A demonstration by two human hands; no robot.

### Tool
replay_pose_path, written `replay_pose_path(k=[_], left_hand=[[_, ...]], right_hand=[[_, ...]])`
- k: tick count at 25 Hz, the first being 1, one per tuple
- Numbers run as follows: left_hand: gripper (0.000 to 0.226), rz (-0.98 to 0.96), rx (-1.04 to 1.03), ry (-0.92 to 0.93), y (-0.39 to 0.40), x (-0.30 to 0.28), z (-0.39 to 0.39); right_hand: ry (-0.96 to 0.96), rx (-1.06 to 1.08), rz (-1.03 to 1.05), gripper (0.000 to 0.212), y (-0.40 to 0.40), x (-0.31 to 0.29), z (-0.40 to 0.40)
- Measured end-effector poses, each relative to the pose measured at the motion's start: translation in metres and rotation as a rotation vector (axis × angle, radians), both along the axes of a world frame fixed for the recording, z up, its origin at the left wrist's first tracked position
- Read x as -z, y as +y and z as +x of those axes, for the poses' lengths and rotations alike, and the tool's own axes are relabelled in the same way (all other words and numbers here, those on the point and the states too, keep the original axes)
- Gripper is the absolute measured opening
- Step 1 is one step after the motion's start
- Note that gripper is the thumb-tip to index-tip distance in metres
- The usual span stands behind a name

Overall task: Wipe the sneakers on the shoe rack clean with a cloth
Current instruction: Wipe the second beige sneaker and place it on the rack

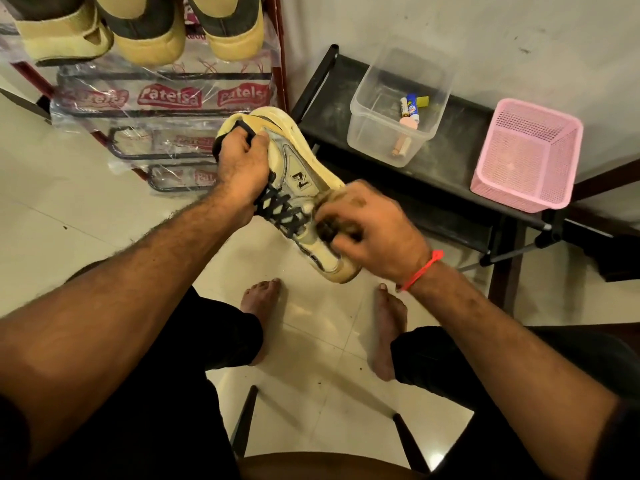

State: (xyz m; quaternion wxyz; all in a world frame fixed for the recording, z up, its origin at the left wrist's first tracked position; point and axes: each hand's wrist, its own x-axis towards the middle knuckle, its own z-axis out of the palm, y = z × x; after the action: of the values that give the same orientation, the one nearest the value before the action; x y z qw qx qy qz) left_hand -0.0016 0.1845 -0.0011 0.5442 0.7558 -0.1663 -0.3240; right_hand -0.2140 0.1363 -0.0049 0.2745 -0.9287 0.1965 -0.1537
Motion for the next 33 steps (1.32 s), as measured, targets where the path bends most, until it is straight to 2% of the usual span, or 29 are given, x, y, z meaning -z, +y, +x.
replay_pose_path(k=[2,3,6,7,10,11,14,15,18,19,20,23,24,27,28,29,32,33], left_hand=[[0.028,-0.013,-0.025,0.008,0.000,-0.003,-0.001],[0.028,-0.014,-0.016,0.002,0.000,-0.003,-0.002],[0.028,0.011,0.012,0.015,0.001,-0.003,-0.008],[0.028,0.019,0.012,0.012,0.001,-0.002,-0.008],[0.029,-0.034,0.038,0.031,0.001,-0.006,-0.009],[0.030,-0.058,0.074,0.023,0.002,-0.006,-0.012],[0.028,-0.123,0.220,-0.017,0.004,-0.003,-0.025],[0.027,-0.143,0.265,-0.012,0.003,-0.003,-0.029],[0.027,-0.185,0.346,-0.024,0.003,-0.004,-0.033],[0.028,-0.189,0.367,-0.038,0.004,-0.003,-0.033],[0.029,-0.179,0.377,-0.042,0.004,-0.002,-0.032],[0.031,-0.146,0.382,-0.001,0.007,0.001,-0.030],[0.032,-0.137,0.394,0.014,0.006,0.000,-0.032],[0.032,-0.142,0.383,0.027,0.007,-0.006,-0.036],[0.032,-0.141,0.390,0.027,0.008,-0.007,-0.037],[0.032,-0.135,0.399,0.026,0.008,-0.008,-0.037],[0.031,-0.080,0.405,0.028,0.008,-0.006,-0.036],[0.033,-0.063,0.420,0.031,0.007,-0.006,-0.036]], right_hand=[[-0.026,0.196,0.012,0.035,-0.016,-0.002,-0.004],[-0.010,0.182,-0.003,0.034,-0.010,-0.001,-0.004],[0.080,-0.163,-0.101,0.032,0.025,0.001,0.002],[0.069,-0.135,-0.089,0.033,0.014,-0.001,0.003],[-0.025,0.246,-0.001,0.036,-0.019,-0.004,-0.005],[-0.026,0.242,0.001,0.037,-0.015,-0.004,-0.006],[-0.044,-0.062,-0.033,0.039,0.026,-0.005,0.007],[-0.075,-0.054,-0.024,0.040,0.018,-0.006,0.009],[-0.120,0.314,-0.007,0.038,-0.027,-0.007,-0.002],[-0.109,0.369,0.009,0.037,-0.028,-0.006,-0.009],[-0.107,0.339,0.012,0.036,-0.018,-0.004,-0.011],[-0.109,-0.001,-0.002,0.038,0.028,-0.009,0.008],[-0.128,-0.013,-0.006,0.039,0.021,-0.012,0.013],[-0.133,0.340,-0.021,0.038,-0.027,-0.010,0.004],[-0.112,0.392,0.001,0.035,-0.030,-0.008,-0.004],[-0.103,0.354,0.016,0.033,-0.023,-0.006,-0.007],[-0.134,-0.011,0.040,0.034,0.028,-0.010,0.005],[-0.152,-0.044,0.031,0.036,0.026,-0.014,0.011]])
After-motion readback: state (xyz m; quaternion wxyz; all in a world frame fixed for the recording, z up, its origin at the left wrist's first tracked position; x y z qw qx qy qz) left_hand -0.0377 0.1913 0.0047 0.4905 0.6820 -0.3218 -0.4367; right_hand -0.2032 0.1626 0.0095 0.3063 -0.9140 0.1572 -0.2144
